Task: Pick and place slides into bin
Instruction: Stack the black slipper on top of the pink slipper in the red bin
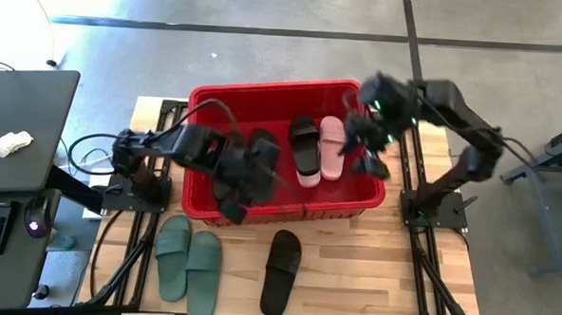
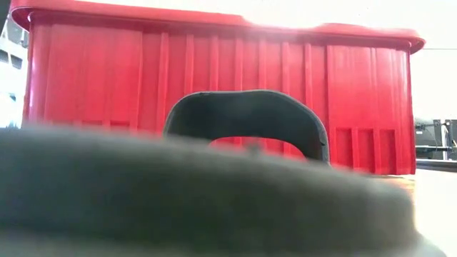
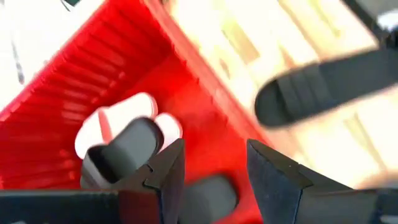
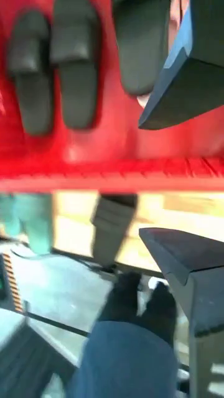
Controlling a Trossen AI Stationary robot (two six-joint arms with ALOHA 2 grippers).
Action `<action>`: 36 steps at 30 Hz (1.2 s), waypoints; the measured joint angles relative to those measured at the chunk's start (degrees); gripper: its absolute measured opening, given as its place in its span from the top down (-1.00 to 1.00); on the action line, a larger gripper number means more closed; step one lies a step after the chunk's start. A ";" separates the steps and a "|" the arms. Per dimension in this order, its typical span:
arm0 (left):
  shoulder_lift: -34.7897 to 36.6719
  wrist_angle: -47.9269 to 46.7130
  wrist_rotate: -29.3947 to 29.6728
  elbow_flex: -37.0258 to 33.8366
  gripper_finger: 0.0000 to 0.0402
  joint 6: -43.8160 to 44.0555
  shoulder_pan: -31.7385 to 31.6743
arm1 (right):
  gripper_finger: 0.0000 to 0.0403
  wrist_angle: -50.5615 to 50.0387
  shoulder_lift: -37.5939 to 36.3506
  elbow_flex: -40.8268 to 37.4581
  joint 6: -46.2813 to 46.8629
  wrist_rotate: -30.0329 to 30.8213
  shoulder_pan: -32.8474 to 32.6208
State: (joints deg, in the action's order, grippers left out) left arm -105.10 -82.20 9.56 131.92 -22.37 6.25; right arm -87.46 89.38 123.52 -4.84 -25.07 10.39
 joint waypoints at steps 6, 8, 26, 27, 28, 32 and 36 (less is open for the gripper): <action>-0.81 6.49 7.87 0.04 0.23 10.57 7.31 | -0.28 15.37 -16.20 -25.08 10.02 5.50 -12.98; -1.54 7.14 9.88 -0.12 0.23 13.78 9.67 | -0.28 21.63 -21.73 -33.41 14.64 7.45 -17.30; -20.77 8.80 9.63 0.04 0.23 31.74 24.76 | -0.28 49.33 -42.26 -70.50 45.52 16.58 -41.35; -21.65 8.65 10.15 0.01 0.23 31.84 25.35 | -0.28 49.57 -42.18 -71.67 46.19 16.76 -41.82; -22.76 7.78 10.98 -0.09 0.23 31.82 25.80 | -0.28 49.87 -42.02 -72.87 46.71 17.29 -42.12; -27.46 8.50 14.69 -0.05 0.23 31.72 26.18 | -0.28 50.98 -41.44 -76.37 47.01 20.78 -42.95; -30.79 9.06 16.57 -0.02 0.23 30.01 25.60 | -0.28 50.97 -40.69 -77.93 45.80 25.24 -44.39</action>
State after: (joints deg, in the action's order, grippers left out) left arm -135.88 -73.15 26.13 131.90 7.65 31.84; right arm -36.49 48.69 45.58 40.96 0.17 -34.00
